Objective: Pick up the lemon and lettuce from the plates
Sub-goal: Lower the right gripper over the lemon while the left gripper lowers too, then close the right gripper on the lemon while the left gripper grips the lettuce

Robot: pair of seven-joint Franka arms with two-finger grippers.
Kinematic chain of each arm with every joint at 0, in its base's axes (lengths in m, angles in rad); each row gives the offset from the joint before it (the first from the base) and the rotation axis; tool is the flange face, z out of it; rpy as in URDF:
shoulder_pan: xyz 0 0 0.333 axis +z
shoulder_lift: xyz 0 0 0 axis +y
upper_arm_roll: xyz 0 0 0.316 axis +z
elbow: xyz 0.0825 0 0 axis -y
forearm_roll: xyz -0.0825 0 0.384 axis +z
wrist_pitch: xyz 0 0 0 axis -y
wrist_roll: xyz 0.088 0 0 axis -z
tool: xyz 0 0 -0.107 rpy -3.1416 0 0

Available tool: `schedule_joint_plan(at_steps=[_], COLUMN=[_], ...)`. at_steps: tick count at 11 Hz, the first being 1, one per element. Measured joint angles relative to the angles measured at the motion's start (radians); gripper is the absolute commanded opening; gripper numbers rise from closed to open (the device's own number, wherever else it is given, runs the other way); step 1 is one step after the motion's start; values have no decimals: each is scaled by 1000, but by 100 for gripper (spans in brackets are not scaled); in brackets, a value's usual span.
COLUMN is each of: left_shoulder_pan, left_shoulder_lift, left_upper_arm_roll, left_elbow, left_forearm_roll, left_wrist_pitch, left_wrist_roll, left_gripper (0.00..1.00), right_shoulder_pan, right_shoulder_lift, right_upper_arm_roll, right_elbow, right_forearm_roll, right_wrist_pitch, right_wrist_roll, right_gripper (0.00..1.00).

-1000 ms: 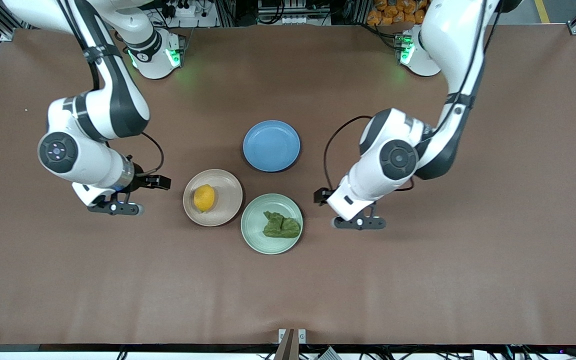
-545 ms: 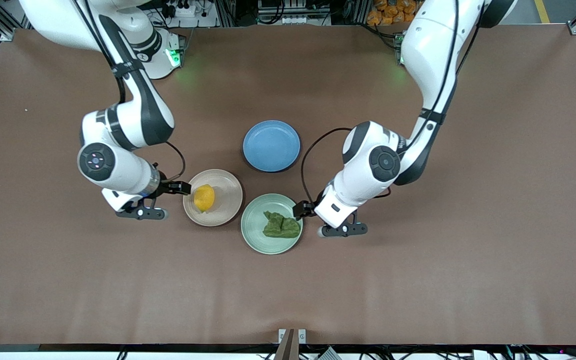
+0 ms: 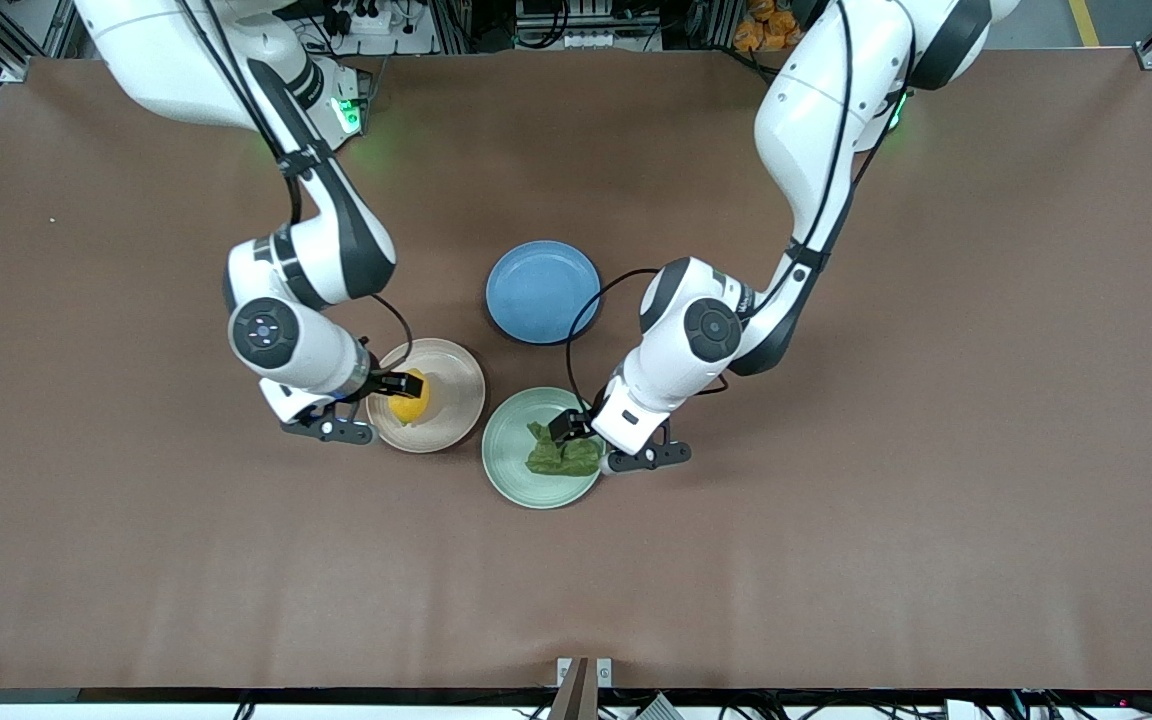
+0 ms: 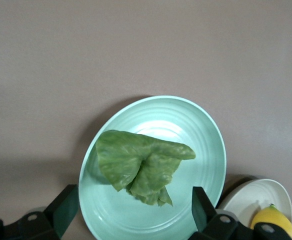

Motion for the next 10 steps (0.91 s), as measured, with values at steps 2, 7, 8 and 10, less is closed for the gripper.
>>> schedule_joint_plan(at_steps=[2, 7, 8, 10], left_shoulder_pan=[-9, -23, -23, -23], left_shoulder_lift=[29, 76, 89, 112], left_upper_arm_roll=[0, 0, 0, 0], left_elbow=[13, 31, 34, 42], left_forearm_roll=[-1, -1, -1, -1], left_wrist_pitch=[26, 100, 117, 139], left_wrist_roll=[-12, -36, -37, -37], left_gripper=[100, 100, 100, 100], right_shoulder_pan=[11, 23, 23, 24], right_shoulder_lift=[25, 61, 63, 67], right_upper_arm_roll=[0, 0, 0, 0], right_elbow=[0, 0, 0, 0], right_forearm_roll=[0, 0, 0, 0], right_wrist_pitch=[30, 50, 50, 50], right_wrist_roll=[10, 10, 10, 10], right_gripper=[100, 100, 100, 100])
